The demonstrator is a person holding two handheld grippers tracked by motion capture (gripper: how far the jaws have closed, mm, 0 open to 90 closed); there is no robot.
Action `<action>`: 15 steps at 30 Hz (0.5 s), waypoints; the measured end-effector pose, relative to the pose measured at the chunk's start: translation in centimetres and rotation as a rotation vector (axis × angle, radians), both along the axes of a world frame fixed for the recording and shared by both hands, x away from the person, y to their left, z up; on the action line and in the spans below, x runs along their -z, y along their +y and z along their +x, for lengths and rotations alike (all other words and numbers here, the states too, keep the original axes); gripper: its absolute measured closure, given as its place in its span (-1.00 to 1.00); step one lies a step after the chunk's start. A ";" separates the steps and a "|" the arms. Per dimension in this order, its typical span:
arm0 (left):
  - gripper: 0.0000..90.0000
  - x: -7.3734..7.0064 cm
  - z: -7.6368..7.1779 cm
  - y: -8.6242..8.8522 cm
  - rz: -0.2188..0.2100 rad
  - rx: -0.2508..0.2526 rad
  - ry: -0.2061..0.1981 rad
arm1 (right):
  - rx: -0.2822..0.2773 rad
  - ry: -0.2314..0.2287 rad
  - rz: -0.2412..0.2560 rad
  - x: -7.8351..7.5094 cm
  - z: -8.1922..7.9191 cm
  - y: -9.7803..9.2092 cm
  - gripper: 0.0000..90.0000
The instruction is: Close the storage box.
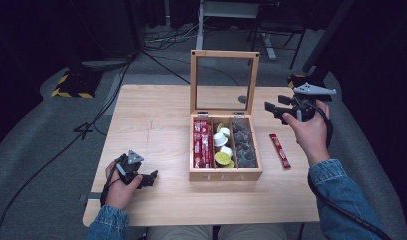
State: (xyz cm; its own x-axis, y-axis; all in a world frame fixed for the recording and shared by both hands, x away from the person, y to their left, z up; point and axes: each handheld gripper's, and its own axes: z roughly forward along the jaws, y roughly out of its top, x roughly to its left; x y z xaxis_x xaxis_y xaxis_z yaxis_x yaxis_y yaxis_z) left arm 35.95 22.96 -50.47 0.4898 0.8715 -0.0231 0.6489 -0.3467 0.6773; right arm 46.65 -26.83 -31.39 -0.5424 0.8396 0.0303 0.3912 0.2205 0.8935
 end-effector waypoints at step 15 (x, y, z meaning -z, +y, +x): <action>-0.85 0.0 0.0 0.0 0.004 -0.006 0.000 | -0.022 -0.004 0.049 -2.1 6.4 1.6 -0.22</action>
